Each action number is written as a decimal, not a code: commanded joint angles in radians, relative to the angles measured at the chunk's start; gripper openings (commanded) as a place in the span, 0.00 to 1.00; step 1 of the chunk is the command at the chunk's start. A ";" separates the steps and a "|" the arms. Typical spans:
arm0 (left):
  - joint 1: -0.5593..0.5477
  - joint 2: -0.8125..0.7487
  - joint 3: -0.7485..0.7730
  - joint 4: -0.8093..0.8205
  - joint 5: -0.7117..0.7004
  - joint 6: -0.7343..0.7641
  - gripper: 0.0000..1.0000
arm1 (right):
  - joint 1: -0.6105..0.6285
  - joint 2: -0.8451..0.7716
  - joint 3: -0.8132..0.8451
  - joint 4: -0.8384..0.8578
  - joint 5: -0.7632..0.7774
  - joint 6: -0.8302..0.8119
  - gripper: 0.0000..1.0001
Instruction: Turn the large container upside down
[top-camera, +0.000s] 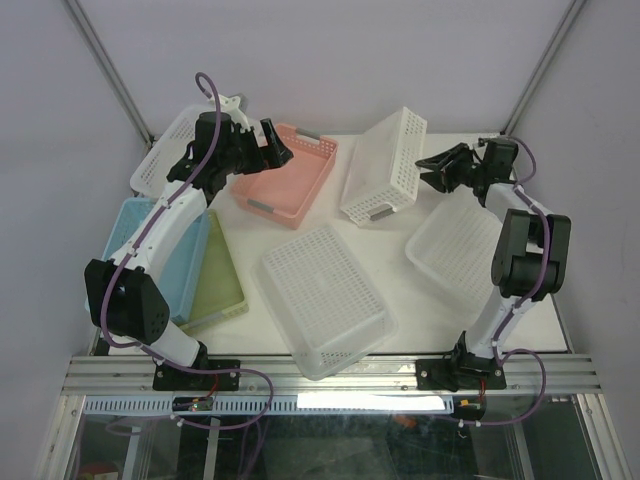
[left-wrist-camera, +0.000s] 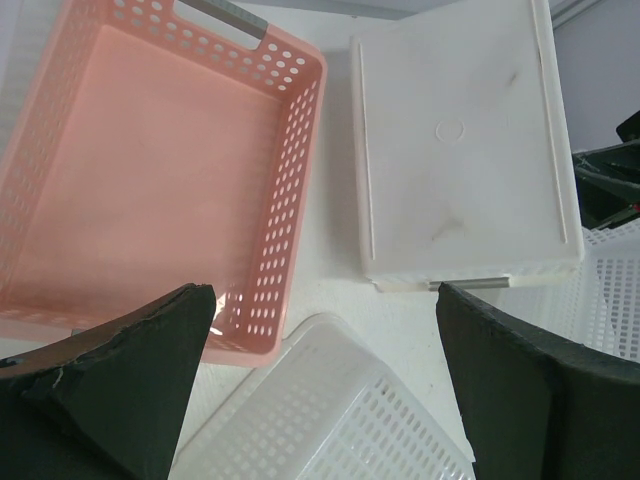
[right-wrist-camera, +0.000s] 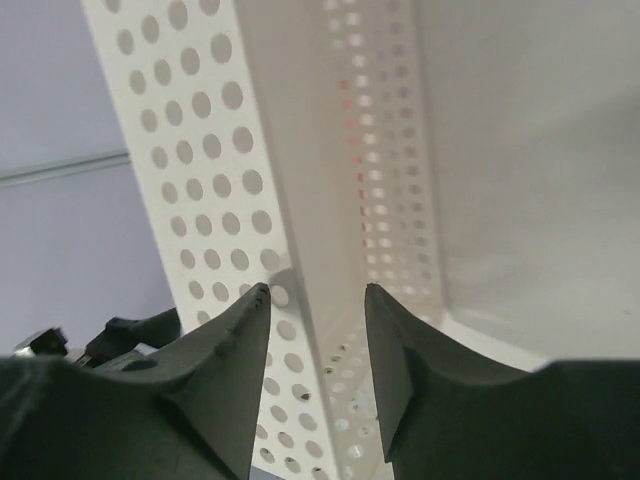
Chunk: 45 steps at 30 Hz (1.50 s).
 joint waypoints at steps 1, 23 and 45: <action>-0.011 -0.043 -0.005 0.038 0.026 -0.014 0.99 | 0.008 -0.044 0.043 -0.227 0.101 -0.154 0.47; -0.070 -0.032 0.001 0.040 0.008 -0.013 0.99 | 0.109 -0.287 0.215 -0.774 1.021 -0.541 0.92; -0.087 -0.056 -0.022 0.041 -0.009 0.002 0.99 | 0.164 -0.181 0.169 -0.775 0.819 -0.502 0.08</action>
